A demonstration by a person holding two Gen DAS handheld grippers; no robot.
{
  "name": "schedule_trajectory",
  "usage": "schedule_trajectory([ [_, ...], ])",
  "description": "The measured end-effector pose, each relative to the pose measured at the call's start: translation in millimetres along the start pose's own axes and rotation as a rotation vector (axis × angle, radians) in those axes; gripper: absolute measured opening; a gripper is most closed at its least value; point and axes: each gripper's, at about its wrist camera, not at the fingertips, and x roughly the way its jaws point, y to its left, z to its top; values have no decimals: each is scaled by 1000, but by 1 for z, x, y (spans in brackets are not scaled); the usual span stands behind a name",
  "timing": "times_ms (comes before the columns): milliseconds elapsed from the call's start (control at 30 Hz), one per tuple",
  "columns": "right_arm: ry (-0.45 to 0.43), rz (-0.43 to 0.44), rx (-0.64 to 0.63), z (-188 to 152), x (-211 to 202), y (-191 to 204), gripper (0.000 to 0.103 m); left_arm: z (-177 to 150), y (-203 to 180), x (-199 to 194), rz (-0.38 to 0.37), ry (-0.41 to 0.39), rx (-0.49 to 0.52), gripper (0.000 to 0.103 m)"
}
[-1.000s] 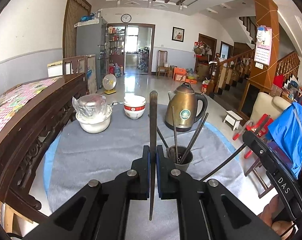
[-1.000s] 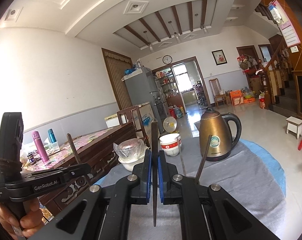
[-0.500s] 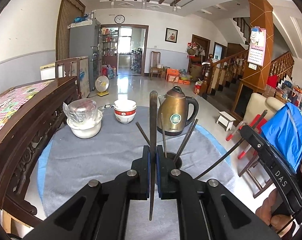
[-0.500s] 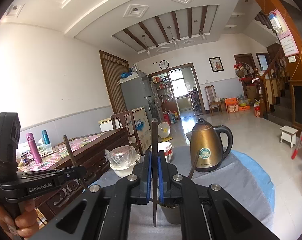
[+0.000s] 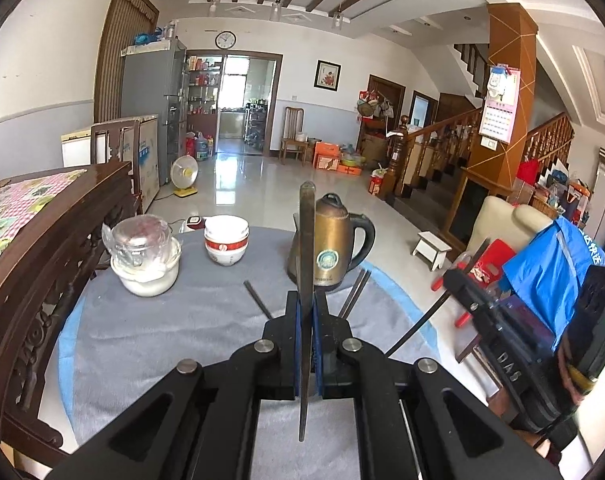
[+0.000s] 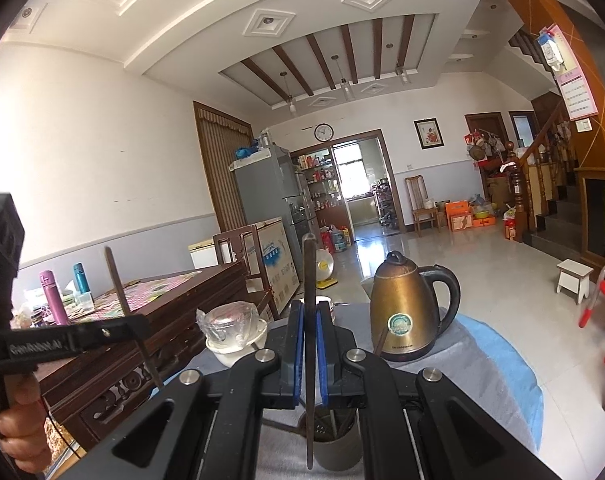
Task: Organize utensils
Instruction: 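Raise both tools and lower the chopsticks into the grey holder cup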
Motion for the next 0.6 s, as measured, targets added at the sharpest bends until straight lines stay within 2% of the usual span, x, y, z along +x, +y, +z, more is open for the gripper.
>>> schedule_trajectory([
  [267,-36,-32,31,9,25,-15,7,20,-10,22,12,-69,-27,5],
  [400,-40,-54,69,6,42,-27,6,24,-19,40,47,-119,-34,5],
  [600,-30,-81,117,-4,61,-44,7,22,-30,80,95,-144,-43,5],
])
